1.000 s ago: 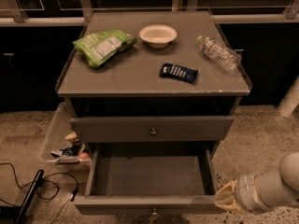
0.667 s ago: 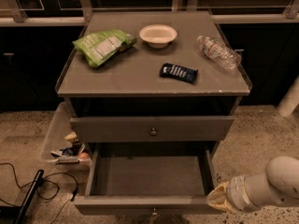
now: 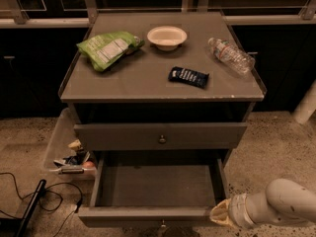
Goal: Close middle drawer
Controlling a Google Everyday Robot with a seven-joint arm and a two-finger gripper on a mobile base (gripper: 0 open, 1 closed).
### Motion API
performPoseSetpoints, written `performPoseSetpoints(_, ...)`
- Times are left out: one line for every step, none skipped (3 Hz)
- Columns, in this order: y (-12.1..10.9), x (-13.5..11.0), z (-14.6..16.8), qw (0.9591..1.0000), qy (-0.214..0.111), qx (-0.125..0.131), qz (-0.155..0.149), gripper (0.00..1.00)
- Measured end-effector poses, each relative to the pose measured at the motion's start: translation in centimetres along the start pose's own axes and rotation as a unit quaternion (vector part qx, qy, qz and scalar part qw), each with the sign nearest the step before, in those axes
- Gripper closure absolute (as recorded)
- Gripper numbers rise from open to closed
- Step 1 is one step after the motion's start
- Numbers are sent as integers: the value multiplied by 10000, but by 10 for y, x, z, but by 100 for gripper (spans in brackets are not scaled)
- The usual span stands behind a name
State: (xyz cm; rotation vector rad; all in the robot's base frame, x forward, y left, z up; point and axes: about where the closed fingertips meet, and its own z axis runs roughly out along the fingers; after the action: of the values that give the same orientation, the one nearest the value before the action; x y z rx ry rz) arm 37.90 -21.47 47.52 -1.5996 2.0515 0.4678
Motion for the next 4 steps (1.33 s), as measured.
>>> performPoseSetpoints(11, 11, 21, 9999, -143, 3, -94, 100)
performPoseSetpoints(24, 16, 43, 9993, -291, -48, -215, 100)
performPoseSetpoints(27, 20, 64, 9988, -360, -17, -330, 100)
performPoseSetpoints(12, 18, 73, 9986, -360, 161, -353, 81)
